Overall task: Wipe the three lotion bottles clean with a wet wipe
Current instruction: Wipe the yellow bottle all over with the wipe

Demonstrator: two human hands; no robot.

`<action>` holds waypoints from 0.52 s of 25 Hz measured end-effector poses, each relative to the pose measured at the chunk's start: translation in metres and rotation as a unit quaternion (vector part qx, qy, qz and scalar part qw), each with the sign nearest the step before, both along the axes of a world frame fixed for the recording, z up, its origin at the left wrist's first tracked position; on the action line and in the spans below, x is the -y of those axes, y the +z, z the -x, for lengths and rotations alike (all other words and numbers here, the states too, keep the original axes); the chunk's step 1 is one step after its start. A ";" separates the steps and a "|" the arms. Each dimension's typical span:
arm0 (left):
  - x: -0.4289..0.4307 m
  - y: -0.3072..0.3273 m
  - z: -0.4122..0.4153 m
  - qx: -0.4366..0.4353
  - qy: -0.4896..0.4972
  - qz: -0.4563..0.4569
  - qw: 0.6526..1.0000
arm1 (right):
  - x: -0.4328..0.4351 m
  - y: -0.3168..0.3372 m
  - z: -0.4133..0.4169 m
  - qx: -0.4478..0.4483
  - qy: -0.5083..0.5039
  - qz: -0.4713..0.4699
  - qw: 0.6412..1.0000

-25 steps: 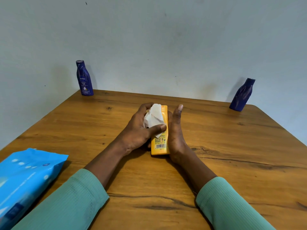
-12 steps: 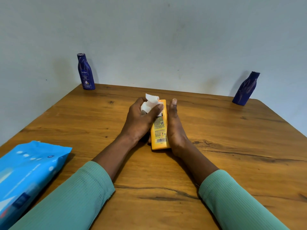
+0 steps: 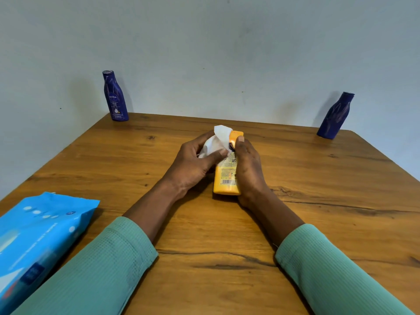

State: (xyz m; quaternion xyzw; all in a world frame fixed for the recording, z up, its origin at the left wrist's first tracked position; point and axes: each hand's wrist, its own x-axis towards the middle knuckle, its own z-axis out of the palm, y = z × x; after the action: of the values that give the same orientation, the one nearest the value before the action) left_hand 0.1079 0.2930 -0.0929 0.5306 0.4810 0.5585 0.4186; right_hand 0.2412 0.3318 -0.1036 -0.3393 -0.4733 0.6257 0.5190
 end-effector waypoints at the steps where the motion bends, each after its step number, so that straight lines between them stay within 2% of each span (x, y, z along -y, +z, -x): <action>1: 0.000 -0.001 -0.001 -0.017 -0.014 0.008 1.000 | -0.001 0.000 0.000 -0.017 -0.016 0.008 1.000; 5: -0.002 -0.005 0.003 -0.072 -0.041 0.015 0.996 | -0.004 -0.001 -0.002 -0.026 -0.040 0.016 0.999; 8: -0.004 -0.011 -0.001 -0.151 0.068 -0.023 0.986 | -0.006 -0.003 -0.003 -0.011 -0.032 -0.010 0.999; 11: -0.007 -0.012 0.000 -0.162 0.198 -0.051 0.966 | -0.007 -0.006 -0.003 0.006 -0.011 -0.032 0.999; 13: -0.008 -0.011 0.003 -0.191 0.224 -0.065 0.953 | -0.006 -0.004 -0.004 0.011 -0.017 -0.029 0.999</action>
State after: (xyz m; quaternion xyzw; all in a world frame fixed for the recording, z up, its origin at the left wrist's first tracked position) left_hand 0.1050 0.3010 -0.1043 0.5317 0.6214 0.5561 0.1476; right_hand 0.2450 0.3375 -0.1081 -0.3391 -0.4909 0.5989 0.5342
